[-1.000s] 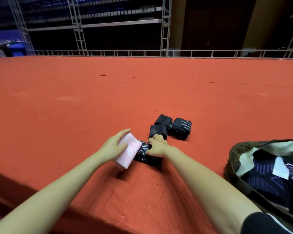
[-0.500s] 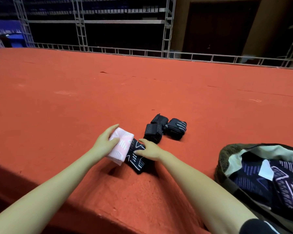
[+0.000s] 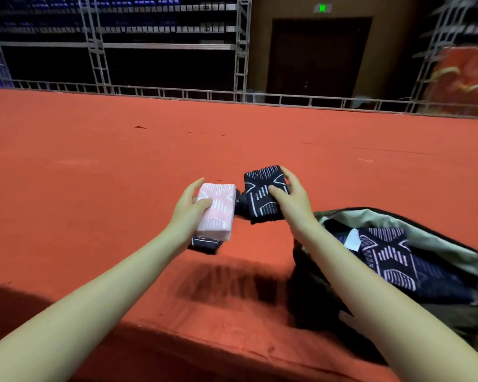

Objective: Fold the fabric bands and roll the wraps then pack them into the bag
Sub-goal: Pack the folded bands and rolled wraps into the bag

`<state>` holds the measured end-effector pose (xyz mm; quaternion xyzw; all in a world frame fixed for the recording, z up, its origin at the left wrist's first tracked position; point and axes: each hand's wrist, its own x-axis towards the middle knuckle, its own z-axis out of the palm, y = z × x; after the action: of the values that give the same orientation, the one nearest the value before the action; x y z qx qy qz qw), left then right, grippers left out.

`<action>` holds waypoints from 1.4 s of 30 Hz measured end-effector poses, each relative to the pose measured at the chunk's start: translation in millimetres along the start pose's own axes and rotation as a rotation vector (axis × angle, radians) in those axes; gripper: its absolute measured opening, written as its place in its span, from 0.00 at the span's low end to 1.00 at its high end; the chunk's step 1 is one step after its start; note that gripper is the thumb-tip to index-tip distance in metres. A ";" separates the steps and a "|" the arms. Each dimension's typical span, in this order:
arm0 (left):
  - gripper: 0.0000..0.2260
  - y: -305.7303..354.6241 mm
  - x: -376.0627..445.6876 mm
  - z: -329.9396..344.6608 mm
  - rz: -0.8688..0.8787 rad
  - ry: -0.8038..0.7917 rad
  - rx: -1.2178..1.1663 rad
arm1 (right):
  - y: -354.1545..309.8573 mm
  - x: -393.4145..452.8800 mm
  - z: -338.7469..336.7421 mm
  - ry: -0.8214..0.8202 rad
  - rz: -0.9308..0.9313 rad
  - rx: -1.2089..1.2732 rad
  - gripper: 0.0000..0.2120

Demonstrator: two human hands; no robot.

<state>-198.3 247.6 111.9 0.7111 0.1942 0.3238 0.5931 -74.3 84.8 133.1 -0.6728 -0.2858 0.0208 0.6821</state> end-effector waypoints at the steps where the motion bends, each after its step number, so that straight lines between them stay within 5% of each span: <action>1: 0.23 7.2 -6.4 14.8 0.004 -0.023 -0.028 | -8.0 -7.4 -18.8 0.014 -0.019 0.005 0.25; 15: 0.25 48.7 -78.4 220.9 0.087 -0.407 0.094 | -3.0 -82.7 -245.7 0.452 0.078 -0.163 0.24; 21: 0.25 39.1 -85.3 272.5 0.096 -0.460 0.183 | 13.1 -100.5 -272.9 0.252 0.278 -0.497 0.25; 26: 0.23 23.1 -75.5 287.5 0.120 -0.479 0.333 | 24.6 -98.0 -268.6 0.309 0.194 -0.679 0.29; 30: 0.18 17.8 -81.6 296.9 0.485 -0.315 0.766 | 32.6 -88.3 -274.2 0.237 0.157 -0.866 0.29; 33: 0.21 22.4 -91.6 302.3 0.784 -0.417 0.742 | 37.1 -81.9 -283.5 0.195 0.080 -1.138 0.18; 39: 0.28 20.2 -104.3 315.3 0.921 -0.709 0.892 | 45.6 -97.5 -313.5 0.427 -0.268 -1.215 0.11; 42: 0.33 17.3 -101.0 315.7 0.882 -0.748 0.955 | 51.8 -101.0 -332.4 0.471 -0.078 -1.238 0.15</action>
<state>-54.2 -49.5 78.0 0.9657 -0.2042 0.1484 0.0613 -1.4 -253.3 71.1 -0.9163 -0.1122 -0.3195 0.2140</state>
